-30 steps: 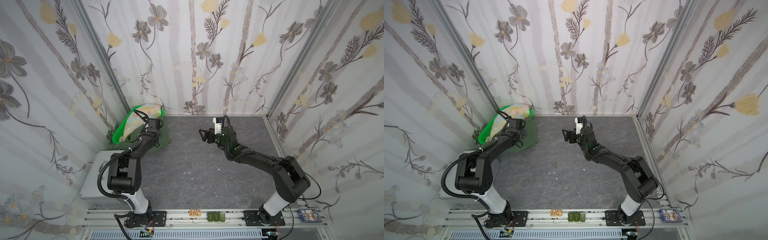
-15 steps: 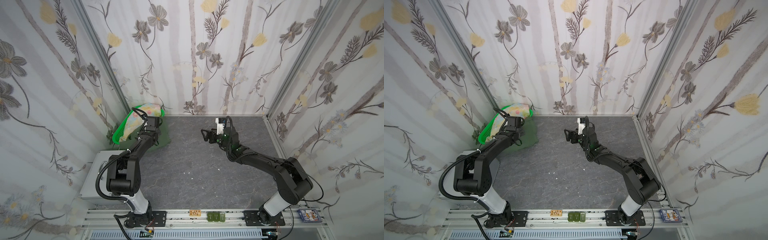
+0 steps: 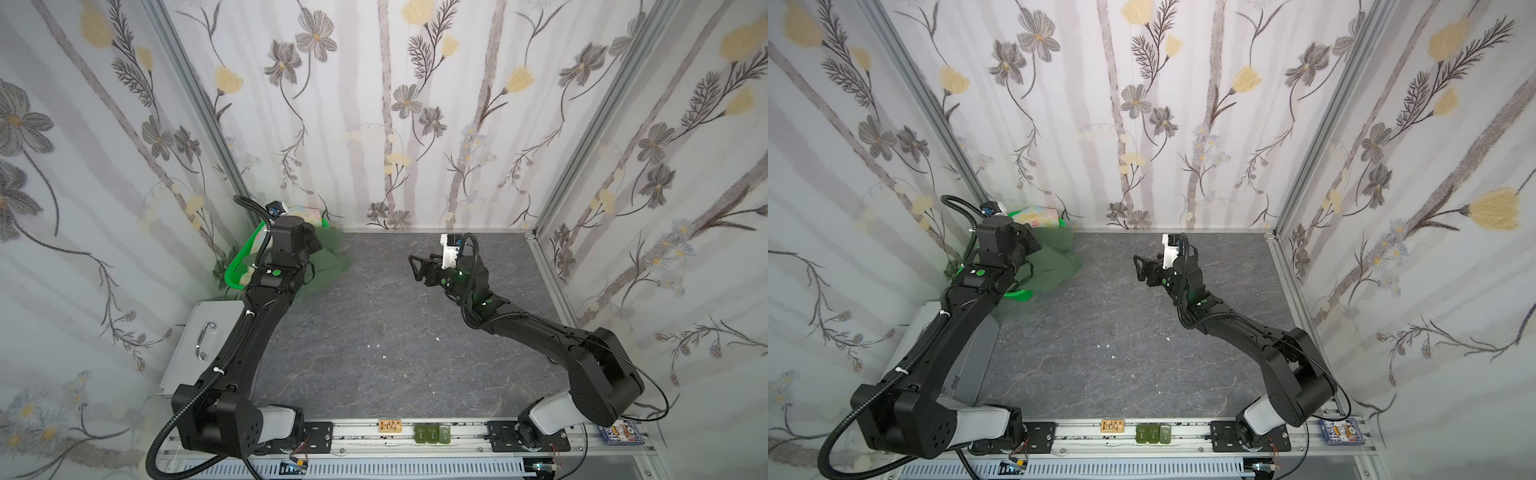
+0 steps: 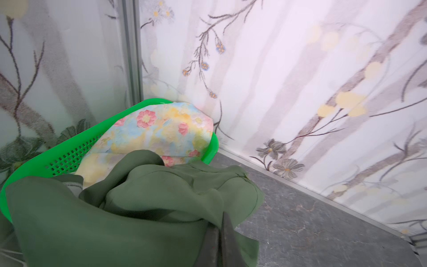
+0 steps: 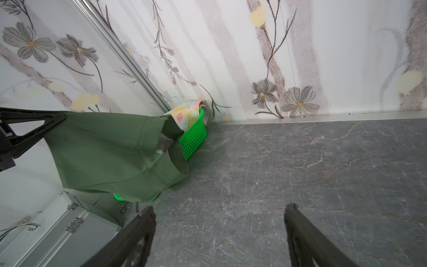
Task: Fold and stack skirts
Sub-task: Pick up the skirt from the basket, then place the skirt at the center of the table.
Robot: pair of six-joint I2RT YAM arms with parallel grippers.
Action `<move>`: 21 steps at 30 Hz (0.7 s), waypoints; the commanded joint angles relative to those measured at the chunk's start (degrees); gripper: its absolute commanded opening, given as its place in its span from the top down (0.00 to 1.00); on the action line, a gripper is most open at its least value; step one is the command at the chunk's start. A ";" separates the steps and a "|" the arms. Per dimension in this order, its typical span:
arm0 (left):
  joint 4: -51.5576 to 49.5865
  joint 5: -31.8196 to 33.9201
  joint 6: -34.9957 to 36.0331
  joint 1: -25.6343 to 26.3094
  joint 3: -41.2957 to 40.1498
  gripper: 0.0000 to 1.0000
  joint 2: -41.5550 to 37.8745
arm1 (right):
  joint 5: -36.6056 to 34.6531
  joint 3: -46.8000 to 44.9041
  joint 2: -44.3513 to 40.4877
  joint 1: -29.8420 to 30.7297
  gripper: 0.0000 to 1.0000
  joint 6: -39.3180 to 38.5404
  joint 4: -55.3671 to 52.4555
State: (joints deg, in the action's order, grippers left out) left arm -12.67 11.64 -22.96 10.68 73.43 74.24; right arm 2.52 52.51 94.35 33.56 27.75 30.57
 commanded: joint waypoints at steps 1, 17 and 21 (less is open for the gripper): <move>0.27 -8.91 -3.16 1.62 2.54 1.00 -1.91 | -2.75 -1.09 -2.57 -0.42 0.14 -1.13 -1.02; 0.27 -22.60 -4.57 19.60 14.31 1.00 -3.50 | -9.15 -8.91 -22.73 -3.68 0.12 -2.17 -7.33; 0.28 -24.85 -4.19 21.98 13.93 1.00 -3.57 | -10.85 -12.54 -27.56 -3.78 0.11 -2.30 -9.24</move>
State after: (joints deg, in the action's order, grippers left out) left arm -14.50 -10.50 -27.16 31.83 87.35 70.85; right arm -6.48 40.88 68.62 29.87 25.87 22.76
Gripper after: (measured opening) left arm 0.060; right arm 0.888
